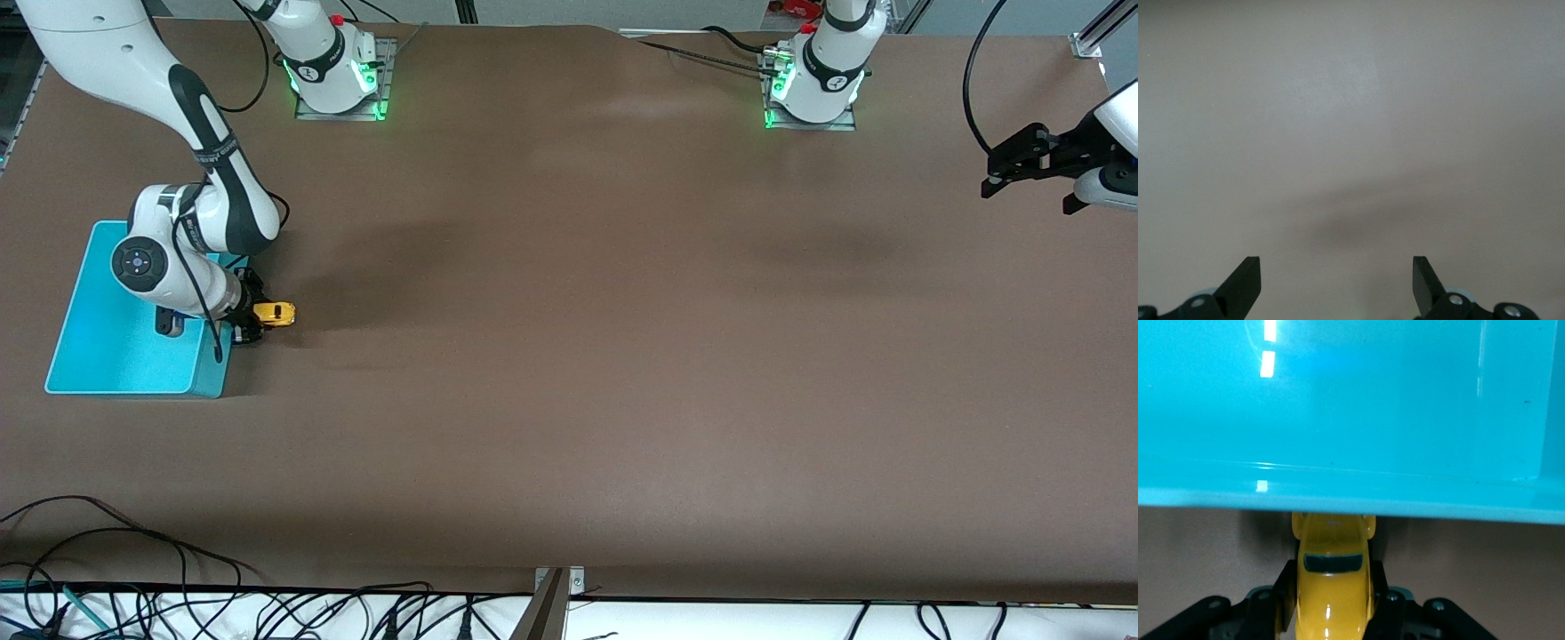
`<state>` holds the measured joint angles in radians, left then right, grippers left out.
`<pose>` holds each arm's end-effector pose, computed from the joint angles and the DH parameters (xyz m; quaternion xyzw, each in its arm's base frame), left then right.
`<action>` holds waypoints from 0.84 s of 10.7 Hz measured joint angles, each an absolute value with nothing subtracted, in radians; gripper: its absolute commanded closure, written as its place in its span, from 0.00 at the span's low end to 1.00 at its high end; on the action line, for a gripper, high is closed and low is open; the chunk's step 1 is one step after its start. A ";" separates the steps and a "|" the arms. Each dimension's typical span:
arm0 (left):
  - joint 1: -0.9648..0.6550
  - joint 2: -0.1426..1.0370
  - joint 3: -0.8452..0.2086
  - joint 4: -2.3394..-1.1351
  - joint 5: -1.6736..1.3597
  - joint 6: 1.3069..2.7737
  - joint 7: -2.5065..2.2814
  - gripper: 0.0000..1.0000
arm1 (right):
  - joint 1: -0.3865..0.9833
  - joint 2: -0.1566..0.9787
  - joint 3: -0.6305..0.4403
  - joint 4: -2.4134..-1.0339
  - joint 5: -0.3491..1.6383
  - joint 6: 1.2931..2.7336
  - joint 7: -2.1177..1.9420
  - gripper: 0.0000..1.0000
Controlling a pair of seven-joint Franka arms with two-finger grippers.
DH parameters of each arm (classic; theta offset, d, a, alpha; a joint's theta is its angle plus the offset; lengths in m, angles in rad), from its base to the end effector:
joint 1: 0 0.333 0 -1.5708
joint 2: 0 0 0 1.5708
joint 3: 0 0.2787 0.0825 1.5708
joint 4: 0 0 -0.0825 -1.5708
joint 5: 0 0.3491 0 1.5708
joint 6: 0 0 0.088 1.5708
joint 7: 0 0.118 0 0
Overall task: Wind up and store yellow beetle car
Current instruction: 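Lift the car with the right gripper and lower it into the bin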
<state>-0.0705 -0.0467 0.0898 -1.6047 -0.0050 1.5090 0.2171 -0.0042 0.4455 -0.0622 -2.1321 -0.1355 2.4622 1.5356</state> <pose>0.4995 0.0100 0.5799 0.9948 -0.0989 -0.0239 0.0075 0.5236 -0.0367 0.1712 0.7338 -0.6748 -0.0073 0.0780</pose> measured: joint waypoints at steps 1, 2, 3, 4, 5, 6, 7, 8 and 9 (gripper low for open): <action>-0.070 -0.047 0.090 -1.605 -0.005 1.509 0.217 0.00 | -0.003 0.448 -0.062 -2.132 -0.138 2.462 1.539 0.93; -0.070 -0.047 0.090 -1.605 -0.005 1.508 0.217 0.00 | -0.003 0.447 -0.062 -2.131 -0.139 2.460 1.540 0.93; -0.070 -0.047 0.090 -1.605 -0.005 1.508 0.217 0.00 | -0.001 0.443 -0.062 -2.126 -0.140 2.449 1.540 0.93; -0.070 -0.046 0.090 -1.605 -0.005 1.508 0.217 0.00 | 0.003 0.434 -0.062 -2.106 -0.141 2.411 1.540 0.93; -0.070 -0.046 0.090 -1.605 -0.005 1.508 0.217 0.00 | 0.007 0.423 -0.061 -2.069 -0.143 2.341 1.540 0.95; -0.070 -0.046 0.091 -1.605 -0.005 1.508 0.217 0.00 | 0.011 0.414 -0.060 -2.010 -0.145 2.249 1.540 0.95; -0.070 -0.046 0.091 -1.605 -0.005 1.508 0.217 0.00 | 0.014 0.407 -0.059 -1.944 -0.145 2.158 1.540 0.95; -0.070 -0.045 0.091 -1.605 -0.005 1.507 0.217 0.00 | 0.016 0.402 -0.057 -1.874 -0.145 2.073 1.540 0.95; -0.070 -0.044 0.091 -1.605 -0.005 1.507 0.217 0.00 | 0.015 0.399 -0.058 -1.805 -0.146 2.002 1.532 0.95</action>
